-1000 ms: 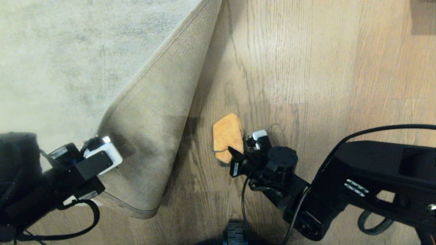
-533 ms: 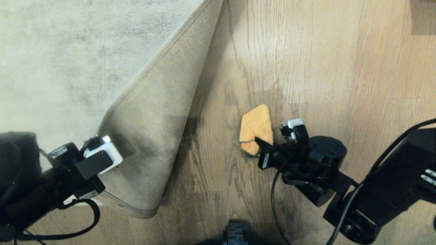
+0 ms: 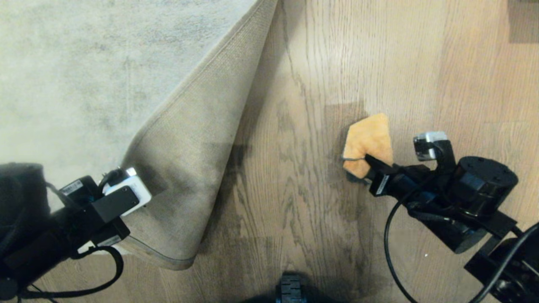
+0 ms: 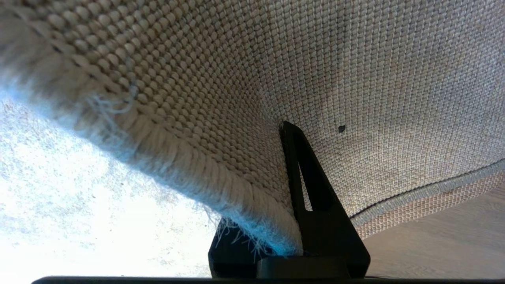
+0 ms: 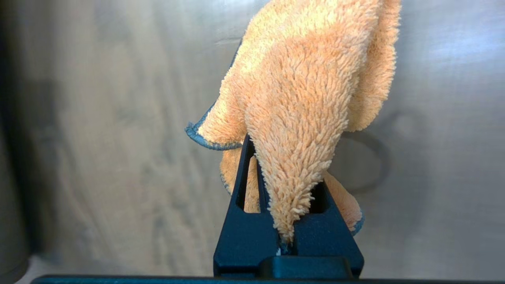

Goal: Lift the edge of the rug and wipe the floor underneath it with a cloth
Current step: Wipe the floor under the carpet with a rag, then lay down the carpet

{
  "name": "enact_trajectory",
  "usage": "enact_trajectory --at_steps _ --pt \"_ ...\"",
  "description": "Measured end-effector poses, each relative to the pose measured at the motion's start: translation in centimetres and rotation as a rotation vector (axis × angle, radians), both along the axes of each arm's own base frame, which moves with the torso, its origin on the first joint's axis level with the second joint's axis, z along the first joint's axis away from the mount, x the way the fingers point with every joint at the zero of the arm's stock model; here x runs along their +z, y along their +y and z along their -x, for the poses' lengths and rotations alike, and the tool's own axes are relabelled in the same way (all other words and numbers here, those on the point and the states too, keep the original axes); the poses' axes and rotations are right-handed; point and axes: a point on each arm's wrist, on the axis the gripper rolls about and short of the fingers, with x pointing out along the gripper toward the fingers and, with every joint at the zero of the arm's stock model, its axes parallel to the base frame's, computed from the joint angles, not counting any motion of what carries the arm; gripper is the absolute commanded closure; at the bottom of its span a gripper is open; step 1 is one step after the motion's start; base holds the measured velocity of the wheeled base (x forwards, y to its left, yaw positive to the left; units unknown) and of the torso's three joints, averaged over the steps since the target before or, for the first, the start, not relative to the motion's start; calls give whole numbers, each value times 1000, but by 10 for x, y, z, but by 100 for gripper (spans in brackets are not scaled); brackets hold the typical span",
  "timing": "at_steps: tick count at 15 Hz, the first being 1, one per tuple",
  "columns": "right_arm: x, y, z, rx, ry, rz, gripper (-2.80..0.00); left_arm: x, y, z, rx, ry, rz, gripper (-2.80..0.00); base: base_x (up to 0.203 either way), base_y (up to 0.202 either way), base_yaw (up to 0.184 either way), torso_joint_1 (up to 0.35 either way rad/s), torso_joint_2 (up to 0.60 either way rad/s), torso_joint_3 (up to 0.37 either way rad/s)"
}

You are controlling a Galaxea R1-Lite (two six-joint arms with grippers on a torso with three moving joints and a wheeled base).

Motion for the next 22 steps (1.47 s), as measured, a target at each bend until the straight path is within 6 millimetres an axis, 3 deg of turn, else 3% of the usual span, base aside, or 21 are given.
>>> enact_trajectory --at_steps 10,15,18,22 --pt "17 -80 40 -254 -46 8 0 2 -1 2 -6 -9 1 0 0 0 0 0 0 0" --pt "10 -116 90 -370 -38 60 0 1 -3 2 -18 -6 2 0 0 0 0 0 0 0" --pt "15 -127 116 -420 -79 72 0 0 -3 3 -21 -3 2 0 0 0 0 0 0 0" --pt "14 -129 138 -435 -50 115 0 -3 -3 4 -20 7 0 0 0 0 0 0 0 0"
